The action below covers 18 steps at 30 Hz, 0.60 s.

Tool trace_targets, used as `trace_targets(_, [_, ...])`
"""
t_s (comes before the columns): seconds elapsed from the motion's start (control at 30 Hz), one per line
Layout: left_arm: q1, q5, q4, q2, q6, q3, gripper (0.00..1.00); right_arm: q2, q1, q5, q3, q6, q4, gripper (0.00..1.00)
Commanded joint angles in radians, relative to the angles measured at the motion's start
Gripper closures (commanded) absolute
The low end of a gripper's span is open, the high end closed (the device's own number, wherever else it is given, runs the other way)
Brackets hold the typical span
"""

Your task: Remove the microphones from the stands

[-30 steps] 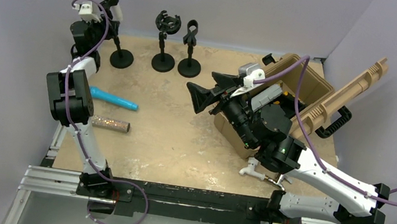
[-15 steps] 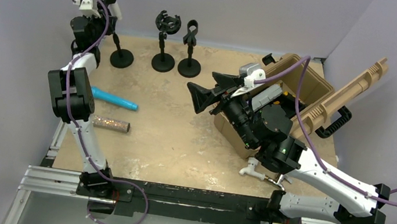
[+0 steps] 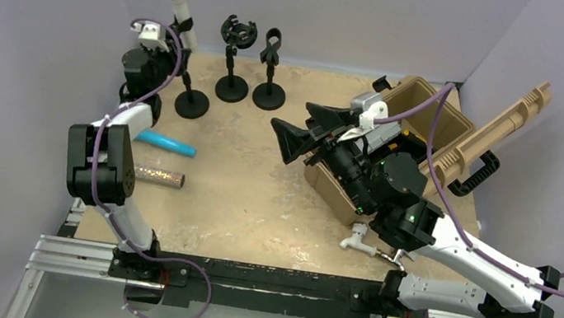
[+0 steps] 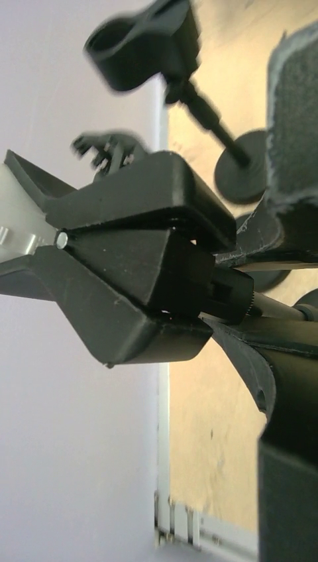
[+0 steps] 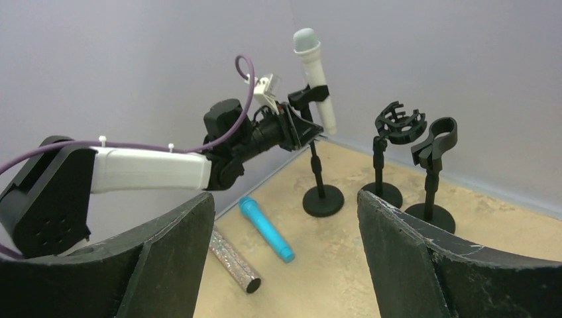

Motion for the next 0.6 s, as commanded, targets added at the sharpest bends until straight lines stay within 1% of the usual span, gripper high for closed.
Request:
trace_targets(0.0, [-0.079, -0.023, 0.052, -0.142, -0.007, -0.126, 1.00, -0.044, -0.002, -0.020, -0.009, -0.003, 0.050, 0.23])
trace_targets(0.07, [-0.113, -0.029, 0.083, -0.195, -0.033, -0.203, 1.00, -0.054, -0.001, -0.020, -0.018, -0.003, 0.055, 0.23])
trace_targets(0.27, [-0.263, -0.042, 0.039, -0.322, -0.048, -0.338, 1.00, -0.051, -0.002, -0.030, -0.008, 0.001, 0.049, 0.23])
trace_targets(0.37, [-0.334, -0.019, 0.047, -0.368, -0.058, -0.378, 1.00, -0.032, -0.002, -0.029, 0.027, 0.000, 0.025, 0.23])
trace_targets(0.43, [-0.360, 0.002, 0.044, -0.393, -0.057, -0.395, 1.00, -0.017, -0.001, -0.025, 0.050, -0.001, 0.010, 0.23])
trace_targets(0.57, [-0.403, 0.014, -0.013, -0.439, -0.049, -0.410, 1.00, 0.014, -0.002, -0.011, 0.102, -0.014, -0.015, 0.23])
